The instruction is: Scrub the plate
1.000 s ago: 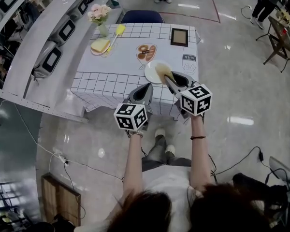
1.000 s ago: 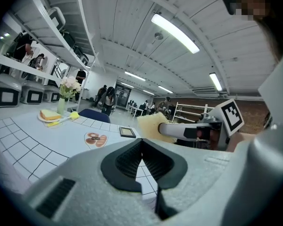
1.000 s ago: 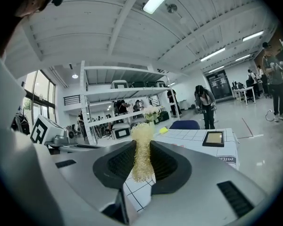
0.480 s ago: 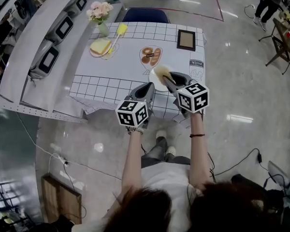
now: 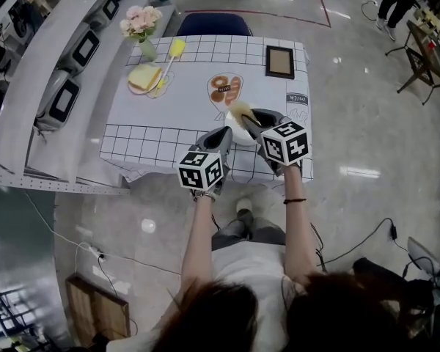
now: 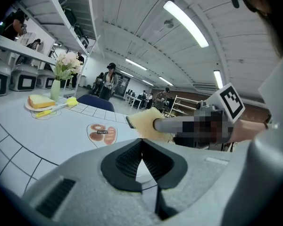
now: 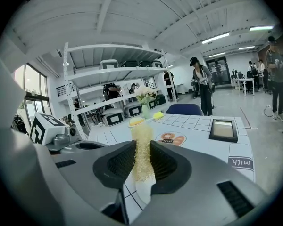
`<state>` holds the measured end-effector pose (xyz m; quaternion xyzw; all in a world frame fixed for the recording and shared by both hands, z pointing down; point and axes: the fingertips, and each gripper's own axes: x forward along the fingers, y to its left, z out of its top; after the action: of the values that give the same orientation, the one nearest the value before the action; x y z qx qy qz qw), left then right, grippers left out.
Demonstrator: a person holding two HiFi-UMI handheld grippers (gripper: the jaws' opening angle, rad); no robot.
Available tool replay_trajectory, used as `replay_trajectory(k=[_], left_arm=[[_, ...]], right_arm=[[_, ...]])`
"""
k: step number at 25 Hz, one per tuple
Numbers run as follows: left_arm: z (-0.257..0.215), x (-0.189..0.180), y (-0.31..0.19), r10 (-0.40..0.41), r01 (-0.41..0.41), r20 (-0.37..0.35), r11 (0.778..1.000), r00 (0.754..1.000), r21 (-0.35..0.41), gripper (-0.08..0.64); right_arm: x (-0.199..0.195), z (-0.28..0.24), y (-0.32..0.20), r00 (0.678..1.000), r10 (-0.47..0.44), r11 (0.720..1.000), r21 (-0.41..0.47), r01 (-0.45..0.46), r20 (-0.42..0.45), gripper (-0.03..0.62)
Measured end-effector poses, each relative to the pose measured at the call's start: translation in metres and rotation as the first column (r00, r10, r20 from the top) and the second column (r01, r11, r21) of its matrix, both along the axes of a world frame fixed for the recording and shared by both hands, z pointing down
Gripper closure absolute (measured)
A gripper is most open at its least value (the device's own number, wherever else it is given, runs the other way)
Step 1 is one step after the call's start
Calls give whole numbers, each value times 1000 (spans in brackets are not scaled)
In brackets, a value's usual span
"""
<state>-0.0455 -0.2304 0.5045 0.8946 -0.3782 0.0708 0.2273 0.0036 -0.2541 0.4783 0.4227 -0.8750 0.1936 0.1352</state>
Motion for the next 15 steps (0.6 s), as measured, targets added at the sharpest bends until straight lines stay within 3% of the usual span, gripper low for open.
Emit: replay_trajectory(k=[15], left_arm=[[22, -10, -13, -7, 3, -35, 996, 999, -88, 549]], right_arm=[[-15, 10, -26, 999, -19, 999, -30, 18, -47, 512]])
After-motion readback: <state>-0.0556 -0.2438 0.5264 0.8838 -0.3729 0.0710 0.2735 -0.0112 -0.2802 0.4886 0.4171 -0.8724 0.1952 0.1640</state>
